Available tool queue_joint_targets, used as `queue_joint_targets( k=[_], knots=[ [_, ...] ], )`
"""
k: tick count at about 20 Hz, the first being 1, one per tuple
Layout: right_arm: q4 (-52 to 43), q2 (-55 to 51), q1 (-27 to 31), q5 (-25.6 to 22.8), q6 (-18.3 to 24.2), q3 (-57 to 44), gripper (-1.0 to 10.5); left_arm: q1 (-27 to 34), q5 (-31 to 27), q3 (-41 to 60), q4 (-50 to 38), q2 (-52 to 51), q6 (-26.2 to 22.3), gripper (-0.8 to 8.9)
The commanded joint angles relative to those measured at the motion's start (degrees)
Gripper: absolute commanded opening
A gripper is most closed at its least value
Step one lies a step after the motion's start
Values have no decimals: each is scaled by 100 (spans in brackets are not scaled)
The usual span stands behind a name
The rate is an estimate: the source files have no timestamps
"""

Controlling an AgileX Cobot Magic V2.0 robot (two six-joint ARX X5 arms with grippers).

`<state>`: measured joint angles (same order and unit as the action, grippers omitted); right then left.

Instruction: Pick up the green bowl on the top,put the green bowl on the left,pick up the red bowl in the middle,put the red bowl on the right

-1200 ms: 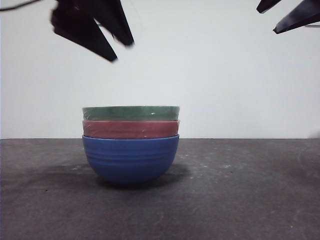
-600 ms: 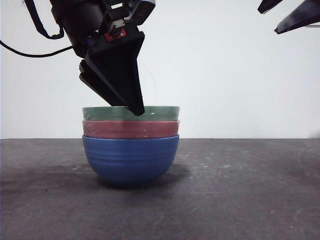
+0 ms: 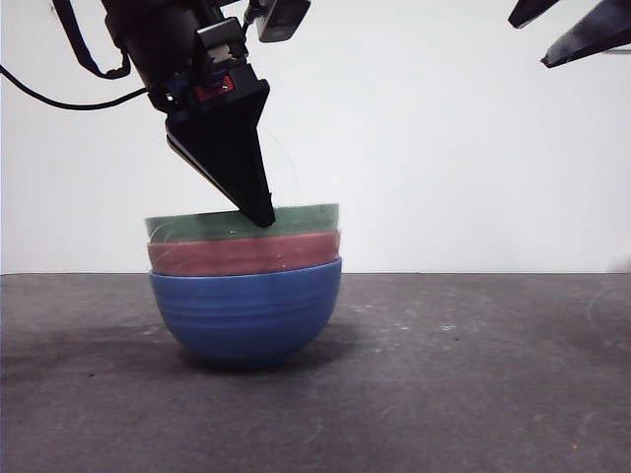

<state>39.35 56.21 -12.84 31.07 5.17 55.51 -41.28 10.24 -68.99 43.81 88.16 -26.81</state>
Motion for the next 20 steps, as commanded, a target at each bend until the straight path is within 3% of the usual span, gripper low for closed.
queue_joint_targets(
  k=[1, 4, 8, 11, 15, 20],
  knots=[
    [-28, 15, -13, -9, 31, 17, 249, -24, 26, 9, -42, 28, -50, -9],
    [-28, 15, -13, -9, 31, 17, 249, -50, 26, -385, 256, 15, -44, -9],
    [-28, 15, -13, -9, 33, 17, 249, -111, -28, -1563, 1515, 2, 155, -9],
    [-26, 15, -13, -9, 33, 17, 249, -120, -555, -2079, 2234, -315, 608, -9],
    [-26, 15, -9, -13, 50, 17, 249, -116, -1246, -1871, 2649, -1047, 1469, -9],
    [-28, 15, -9, -13, 50, 17, 249, -389, -1613, -210, 2020, -2022, 2734, -9]
  ],
)
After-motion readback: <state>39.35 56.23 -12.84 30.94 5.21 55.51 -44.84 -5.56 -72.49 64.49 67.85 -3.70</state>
